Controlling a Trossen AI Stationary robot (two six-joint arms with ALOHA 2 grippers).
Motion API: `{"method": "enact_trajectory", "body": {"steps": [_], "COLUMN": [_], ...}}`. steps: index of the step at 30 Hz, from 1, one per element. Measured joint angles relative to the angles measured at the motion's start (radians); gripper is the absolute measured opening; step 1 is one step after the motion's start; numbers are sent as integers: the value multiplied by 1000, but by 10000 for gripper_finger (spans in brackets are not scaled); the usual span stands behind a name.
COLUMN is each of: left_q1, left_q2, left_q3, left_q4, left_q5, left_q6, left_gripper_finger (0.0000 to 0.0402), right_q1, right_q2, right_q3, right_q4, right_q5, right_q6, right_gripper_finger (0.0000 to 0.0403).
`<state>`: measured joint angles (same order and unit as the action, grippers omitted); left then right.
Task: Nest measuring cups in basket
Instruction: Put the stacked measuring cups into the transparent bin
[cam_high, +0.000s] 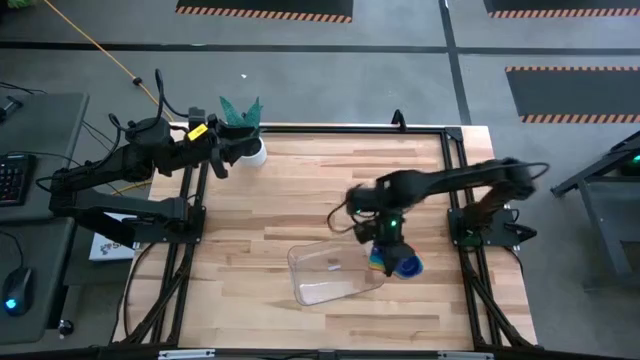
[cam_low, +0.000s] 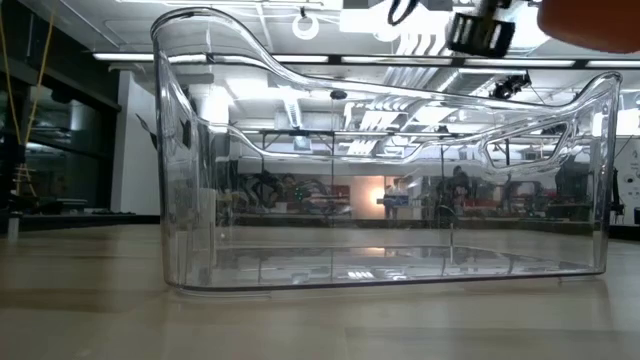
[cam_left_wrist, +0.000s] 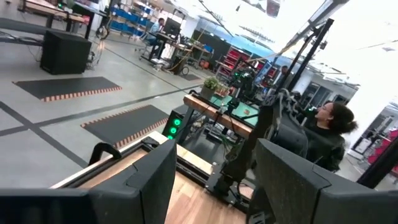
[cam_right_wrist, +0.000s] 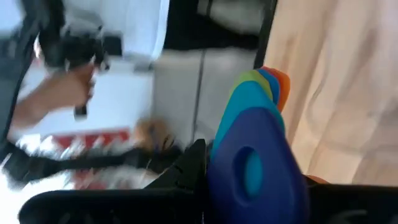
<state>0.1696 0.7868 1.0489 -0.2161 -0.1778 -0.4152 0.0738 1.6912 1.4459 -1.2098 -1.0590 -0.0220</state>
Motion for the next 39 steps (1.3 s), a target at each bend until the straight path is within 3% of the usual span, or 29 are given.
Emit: {"method": "enact_trajectory", "body": {"steps": [5,10,17,23,28,33,39], "left_q1": [0,0,0,0,0,0,0], "left_q2": [0,0,0,0,0,0,0], "left_q3": [0,0,0,0,0,0,0], "left_q4": [0,0,-1,-1,-1,-1,-1], "left_q5": [-45,-53,-53,-53,-53,-53,-53], "left_q6": [0,0,-3,-3,-3,-3,-28], "left_gripper_finger": [211,211,211,211,211,211,211], "right_q1": [-4,-1,-1,22,66,89,91], "right_q2": [-137,-49,189,404,557,628,634], "right_q3": [-137,-70,173,425,608,702,678], "right_q4": [510,656,400,10,-185,-214,-209], "right_q5": [17,-30,-74,13,37,36,35], "right_q6": [345,377,70,-283,-459,-503,-532], "right_gripper_finger": [61,61,61,61,61,61,61]}}
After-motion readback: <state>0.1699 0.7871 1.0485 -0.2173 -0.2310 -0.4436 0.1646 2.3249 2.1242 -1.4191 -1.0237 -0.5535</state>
